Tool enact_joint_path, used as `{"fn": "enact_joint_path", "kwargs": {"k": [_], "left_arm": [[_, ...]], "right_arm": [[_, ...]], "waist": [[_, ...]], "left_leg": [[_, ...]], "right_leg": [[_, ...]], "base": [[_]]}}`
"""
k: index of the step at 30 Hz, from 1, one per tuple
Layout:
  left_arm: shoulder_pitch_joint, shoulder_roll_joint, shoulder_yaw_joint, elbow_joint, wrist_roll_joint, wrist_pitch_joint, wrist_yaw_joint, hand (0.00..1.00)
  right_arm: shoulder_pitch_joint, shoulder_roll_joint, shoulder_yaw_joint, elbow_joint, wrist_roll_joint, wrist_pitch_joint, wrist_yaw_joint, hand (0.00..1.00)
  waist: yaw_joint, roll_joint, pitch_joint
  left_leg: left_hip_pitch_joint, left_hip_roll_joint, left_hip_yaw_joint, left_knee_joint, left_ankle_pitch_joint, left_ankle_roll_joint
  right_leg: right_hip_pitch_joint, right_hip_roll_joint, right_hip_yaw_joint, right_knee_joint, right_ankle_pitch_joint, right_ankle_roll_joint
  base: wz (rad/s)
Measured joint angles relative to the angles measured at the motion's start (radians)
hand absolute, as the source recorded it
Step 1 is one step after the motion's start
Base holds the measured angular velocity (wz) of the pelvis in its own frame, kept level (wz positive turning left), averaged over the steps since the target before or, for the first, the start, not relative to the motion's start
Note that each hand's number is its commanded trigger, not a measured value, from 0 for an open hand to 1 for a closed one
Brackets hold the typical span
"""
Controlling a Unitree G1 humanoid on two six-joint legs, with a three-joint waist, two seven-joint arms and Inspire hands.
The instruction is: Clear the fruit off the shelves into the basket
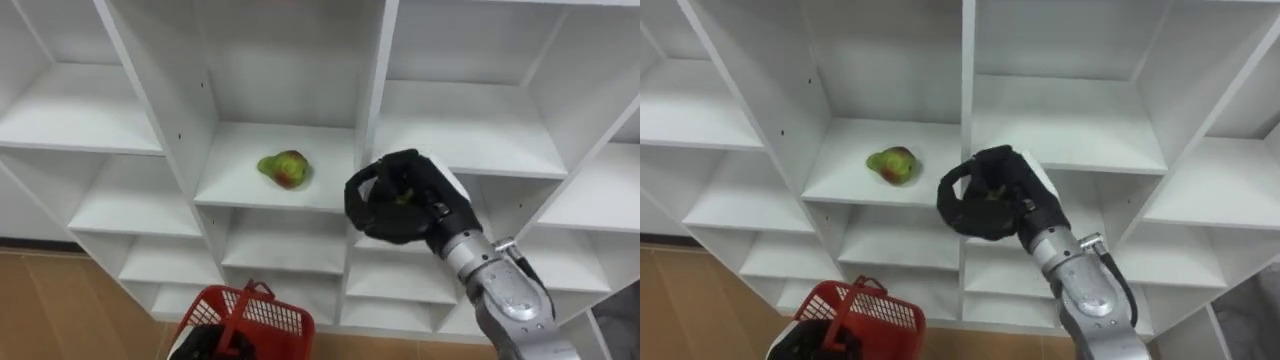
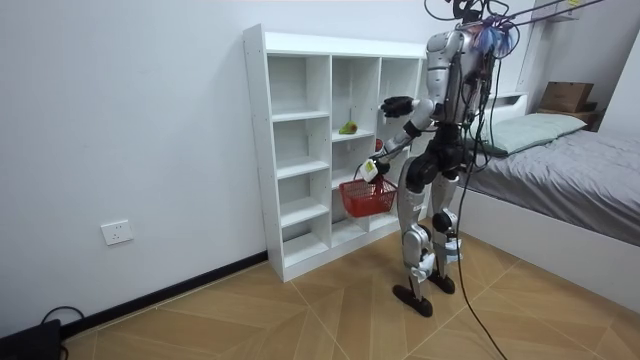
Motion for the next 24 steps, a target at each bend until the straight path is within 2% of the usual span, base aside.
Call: {"fn": "enact_joint_path", "kwargs": {"k": [2, 7, 11, 15, 18, 22, 24], "left_arm": [[-0.005, -0.01, -0.018, 0.0, -0.012, 0.0, 0.01, 1.0], [-0.048, -0.01, -0.062, -0.002, -0.055, -0.001, 0.012, 1.0], [-0.086, -0.01, -0.076, -0.018, -0.151, -0.004, 0.012, 1.0], [-0.1, -0.014, -0.087, -0.017, -0.16, -0.024, 0.006, 1.0], [-0.103, -0.014, -0.087, -0.015, -0.17, -0.029, 0.009, 1.0], [-0.11, -0.006, -0.115, -0.012, -0.25, -0.03, 0.01, 1.0], [-0.12, -0.009, -0.127, -0.014, -0.265, -0.032, 0.011, 1.0]], "right_arm": [[0.003, 0.003, 0.027, 0.012, 0.0, 0.0, 0.016, 1.0], [0.007, 0.011, 0.072, 0.111, 0.001, 0.0, 0.035, 1.0], [-0.021, 0.031, 0.08, 0.203, 0.003, -0.004, 0.024, 1.0], [-0.036, 0.033, 0.086, 0.3, 0.002, -0.003, 0.027, 1.0], [-0.039, 0.04, 0.091, 0.333, 0.003, -0.004, 0.026, 1.0], [-0.073, 0.044, 0.119, 0.441, 0.002, -0.005, 0.013, 1.0], [-0.093, 0.045, 0.13, 0.472, 0.002, -0.005, 0.001, 1.0]], "waist": [[0.0, 0.0, 0.0008], [0.0, -0.001, 0.0013], [0.009, 0.008, 0.0078], [0.023, 0.005, 0.0142], [0.022, 0.005, 0.0148], [0.022, 0.006, 0.0178], [0.026, 0.013, 0.0233]], "left_leg": [[-0.01, 0.0, -0.002, 0.002, 0.001, 0.002], [-0.059, -0.001, -0.01, 0.037, 0.001, 0.002], [-0.127, -0.001, -0.009, 0.063, 0.005, 0.005], [-0.165, -0.003, -0.004, 0.064, 0.006, 0.006], [-0.207, -0.005, -0.008, 0.078, 0.008, 0.008], [-0.261, -0.005, -0.012, 0.104, 0.008, 0.009], [-0.301, -0.005, -0.012, 0.121, 0.008, 0.009]], "right_leg": [[-0.01, -0.001, -0.002, 0.001, 0.0, 0.0], [-0.051, -0.004, -0.015, 0.018, 0.0, 0.0], [-0.129, -0.015, -0.012, 0.057, 0.001, -0.001], [-0.168, -0.016, -0.008, 0.068, 0.001, -0.001], [-0.204, -0.018, -0.016, 0.072, 0.001, -0.002], [-0.254, -0.026, -0.029, 0.091, 0.001, -0.003], [-0.294, -0.029, -0.036, 0.108, 0.001, -0.003]], "base": [[-0.02], [0.06], [-0.03], [-0.05], [0.07], [0.09], [0.0]]}}
